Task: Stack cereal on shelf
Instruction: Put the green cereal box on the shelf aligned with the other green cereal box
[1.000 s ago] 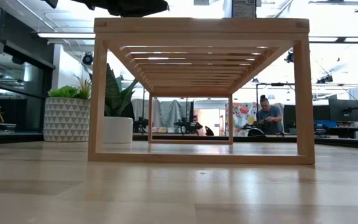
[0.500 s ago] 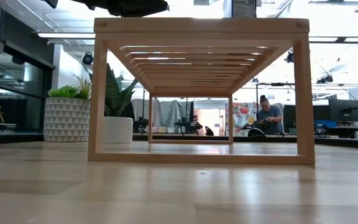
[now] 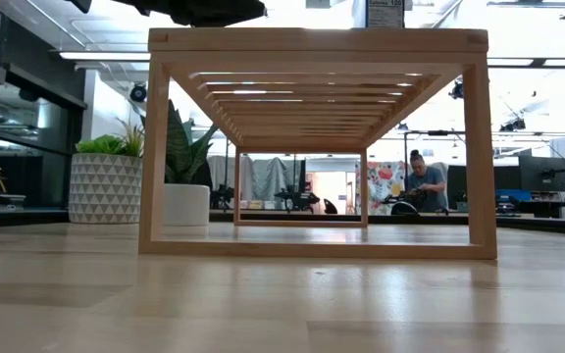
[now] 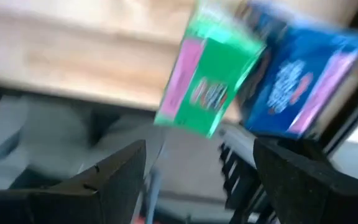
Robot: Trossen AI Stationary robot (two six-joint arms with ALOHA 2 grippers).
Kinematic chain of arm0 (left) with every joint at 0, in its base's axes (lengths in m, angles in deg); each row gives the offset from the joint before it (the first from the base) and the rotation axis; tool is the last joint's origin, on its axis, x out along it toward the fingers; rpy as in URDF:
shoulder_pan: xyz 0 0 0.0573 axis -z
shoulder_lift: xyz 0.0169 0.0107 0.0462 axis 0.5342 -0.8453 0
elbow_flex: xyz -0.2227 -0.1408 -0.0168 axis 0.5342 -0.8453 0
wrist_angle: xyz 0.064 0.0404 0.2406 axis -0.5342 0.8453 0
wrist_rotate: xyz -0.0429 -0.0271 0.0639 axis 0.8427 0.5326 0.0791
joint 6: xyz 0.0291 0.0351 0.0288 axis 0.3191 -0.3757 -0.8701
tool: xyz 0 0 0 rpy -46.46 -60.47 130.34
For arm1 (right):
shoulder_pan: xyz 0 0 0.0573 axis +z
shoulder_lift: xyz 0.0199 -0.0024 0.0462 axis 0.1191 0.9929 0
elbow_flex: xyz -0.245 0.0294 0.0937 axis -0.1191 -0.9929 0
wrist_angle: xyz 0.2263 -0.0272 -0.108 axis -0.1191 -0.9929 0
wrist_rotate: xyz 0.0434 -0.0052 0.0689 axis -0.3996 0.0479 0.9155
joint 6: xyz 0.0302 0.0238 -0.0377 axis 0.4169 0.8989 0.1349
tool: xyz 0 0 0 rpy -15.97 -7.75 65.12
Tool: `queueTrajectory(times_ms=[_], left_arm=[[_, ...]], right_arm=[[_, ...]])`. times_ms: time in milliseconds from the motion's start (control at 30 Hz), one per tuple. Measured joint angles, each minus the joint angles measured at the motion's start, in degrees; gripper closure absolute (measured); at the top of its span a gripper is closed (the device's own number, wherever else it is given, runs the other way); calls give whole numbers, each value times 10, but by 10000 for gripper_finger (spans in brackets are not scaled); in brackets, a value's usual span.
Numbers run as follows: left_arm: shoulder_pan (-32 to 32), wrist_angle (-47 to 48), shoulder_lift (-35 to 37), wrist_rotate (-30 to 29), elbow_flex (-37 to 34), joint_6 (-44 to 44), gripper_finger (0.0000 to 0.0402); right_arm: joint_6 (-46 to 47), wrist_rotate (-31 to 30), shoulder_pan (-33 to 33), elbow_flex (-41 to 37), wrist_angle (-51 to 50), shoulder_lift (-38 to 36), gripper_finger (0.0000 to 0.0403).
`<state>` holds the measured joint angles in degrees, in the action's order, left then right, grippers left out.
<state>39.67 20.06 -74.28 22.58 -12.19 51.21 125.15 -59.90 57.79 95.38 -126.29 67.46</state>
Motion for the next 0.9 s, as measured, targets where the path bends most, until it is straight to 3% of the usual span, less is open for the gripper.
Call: queueTrajectory(times_ms=[200, 900], left_arm=[[0, 0, 0, 0, 0, 0, 401], [0, 9, 0, 0, 0, 0, 401]], right_arm=[[19, -31, -4, 71, -109, 63, 114], [18, -40, -4, 76, -122, 148, 114]])
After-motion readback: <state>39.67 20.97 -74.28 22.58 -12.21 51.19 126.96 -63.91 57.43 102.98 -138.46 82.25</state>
